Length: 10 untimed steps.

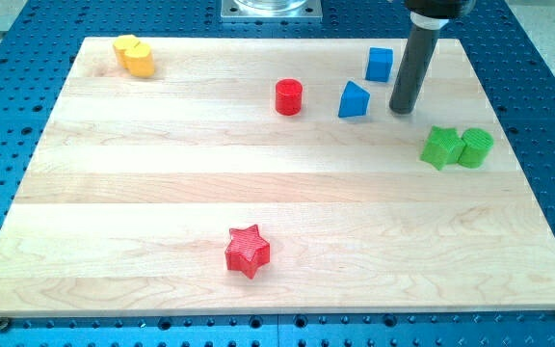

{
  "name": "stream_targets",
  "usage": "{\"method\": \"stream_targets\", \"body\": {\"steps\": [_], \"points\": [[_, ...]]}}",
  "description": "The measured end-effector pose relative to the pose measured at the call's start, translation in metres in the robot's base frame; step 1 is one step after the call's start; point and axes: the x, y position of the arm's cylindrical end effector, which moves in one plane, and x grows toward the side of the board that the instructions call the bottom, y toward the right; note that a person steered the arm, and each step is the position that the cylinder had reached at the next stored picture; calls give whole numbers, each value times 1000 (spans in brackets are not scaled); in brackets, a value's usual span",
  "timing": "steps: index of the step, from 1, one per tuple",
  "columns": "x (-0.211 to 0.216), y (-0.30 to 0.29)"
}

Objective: Place the red circle at the center of the board

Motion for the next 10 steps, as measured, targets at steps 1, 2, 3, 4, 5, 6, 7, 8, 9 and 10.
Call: {"method": "stream_targets", "body": {"steps": [1,2,3,4,5,6,7,8,9,10], "points": [[0,-1],[0,-18],[12,-27],[-5,-35],[-43,-44],[-65,-98],[-18,-148],[46,-172],[33,-174],[12,-179]]}}
